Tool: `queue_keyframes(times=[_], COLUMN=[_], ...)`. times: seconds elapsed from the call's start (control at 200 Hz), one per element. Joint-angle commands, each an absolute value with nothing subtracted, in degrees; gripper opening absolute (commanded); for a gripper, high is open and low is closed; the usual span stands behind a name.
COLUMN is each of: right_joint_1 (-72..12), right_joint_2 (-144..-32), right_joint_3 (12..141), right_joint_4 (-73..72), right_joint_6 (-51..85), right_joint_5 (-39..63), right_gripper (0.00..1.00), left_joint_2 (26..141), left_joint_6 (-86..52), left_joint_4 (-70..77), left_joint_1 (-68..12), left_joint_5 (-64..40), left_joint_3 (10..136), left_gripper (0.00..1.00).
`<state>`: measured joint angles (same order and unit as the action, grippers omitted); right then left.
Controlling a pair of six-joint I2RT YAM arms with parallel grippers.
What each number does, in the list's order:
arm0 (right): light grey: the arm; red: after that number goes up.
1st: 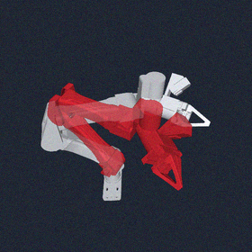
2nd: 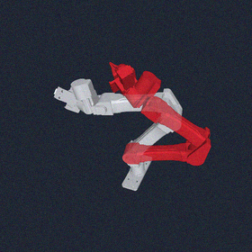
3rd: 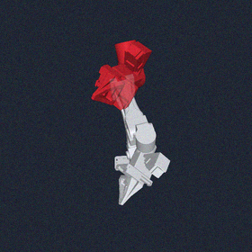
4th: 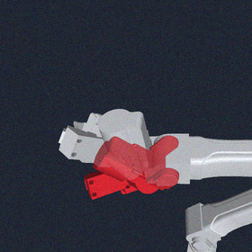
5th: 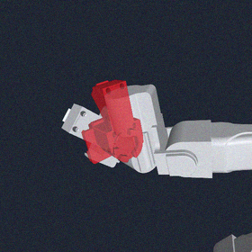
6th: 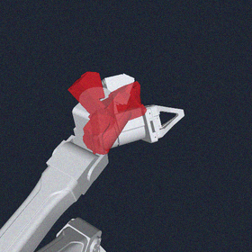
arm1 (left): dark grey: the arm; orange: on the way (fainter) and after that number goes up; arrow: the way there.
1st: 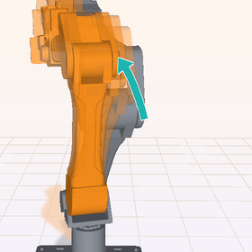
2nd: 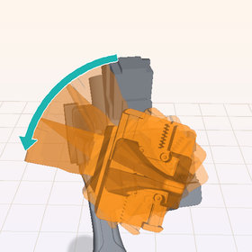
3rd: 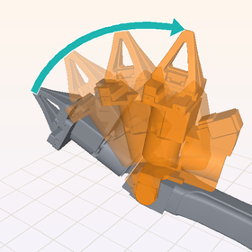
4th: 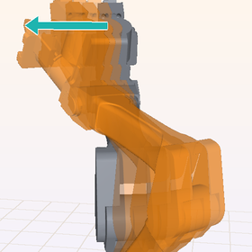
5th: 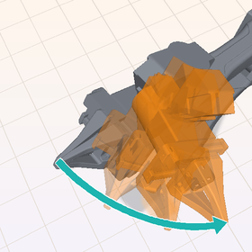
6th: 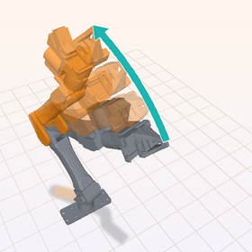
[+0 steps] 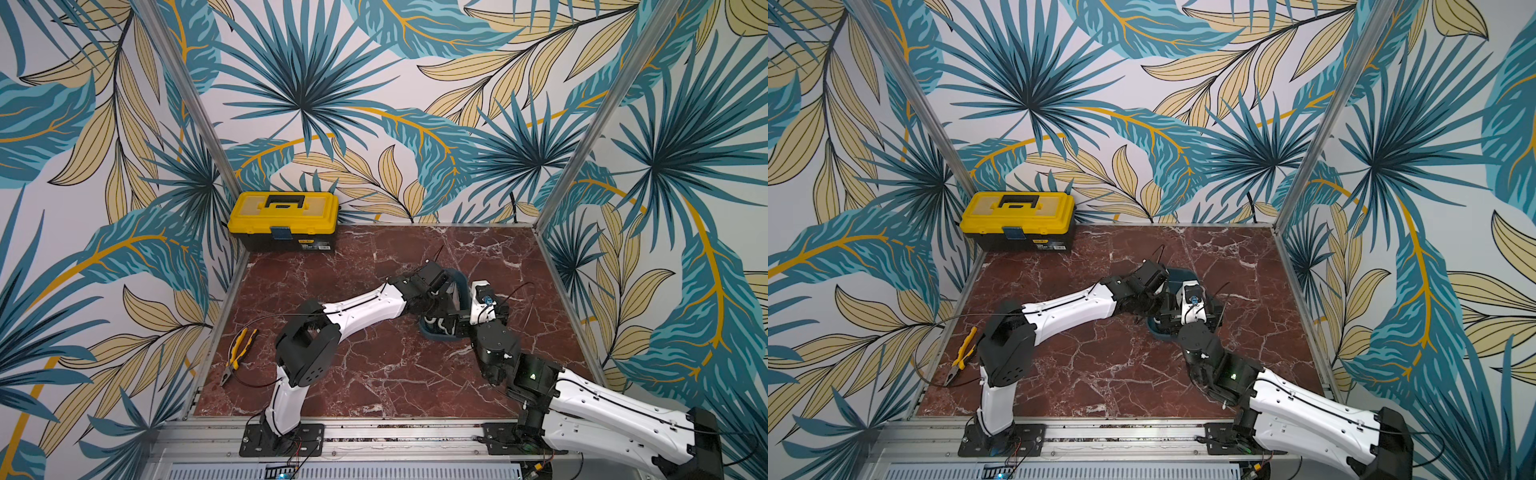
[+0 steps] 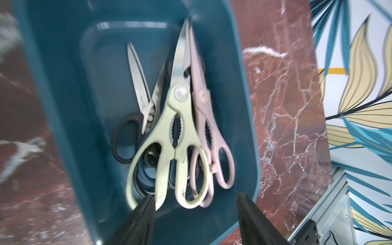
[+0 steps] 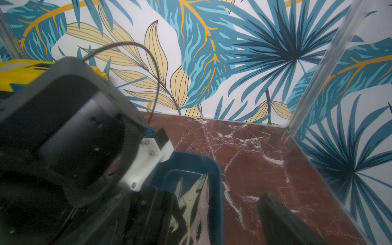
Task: Put the scissors into the storage box
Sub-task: Place the scissors in the storage box, then reset both arms
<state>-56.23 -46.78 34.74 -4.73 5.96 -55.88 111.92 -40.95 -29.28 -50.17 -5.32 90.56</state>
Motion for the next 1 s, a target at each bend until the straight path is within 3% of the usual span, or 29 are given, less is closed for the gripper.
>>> queue_keyframes(times=[0.0, 0.225, 0.336, 0.396, 0.491, 0.626, 0.752, 0.997], right_joint_1=[-55.2, -41.9, -37.1, -34.9, -30.4, -26.2, -23.8, -17.4], right_joint_2=[-42.1, -40.7, -41.3, -41.6, -43.1, -46.8, -50.6, -62.1], right_joint_3=[32.3, 30.0, 25.0, 20.5, 18.0, 19.5, 18.5, 16.8], right_joint_4=[-7.3, -4.3, -12.8, -21.1, -23.9, -17.7, -21.0, -34.3], right_joint_6=[4.8, 3.5, -1.8, -6.0, -3.5, 3.1, 3.2, 3.1], right_joint_5=[-58.9, -49.5, -52.5, -51.5, -49.5, -48.7, -48.1, -36.1], right_gripper=[1.00, 1.00, 1.00, 1.00, 1.00, 1.00, 1.00, 1.00], left_joint_2=[101.3, 78.8, 68.3, 62.8, 55.7, 48.3, 40.5, 28.2], left_joint_6=[-38.3, -27.6, -22.5, -14.7, -0.5, -3.8, -0.8, 5.4], left_joint_4=[-25.8, -20.8, -13.7, -2.1, 13.5, 8.8, 15.1, 25.5], left_joint_1=[-49.5, -49.4, -49.4, -49.1, -47.0, -41.3, -38.2, -22.7], left_joint_5=[2.4, 37.4, 57.3, 64.4, 64.4, 65.6, 66.7, 44.1], left_joint_3=[86.3, 69.2, 56.9, 47.1, 33.5, 24.4, 15.2, 1.3], left_gripper=[0.67, 0.74, 0.94, 0.95, 0.96, 1.00, 1.00, 1.00])
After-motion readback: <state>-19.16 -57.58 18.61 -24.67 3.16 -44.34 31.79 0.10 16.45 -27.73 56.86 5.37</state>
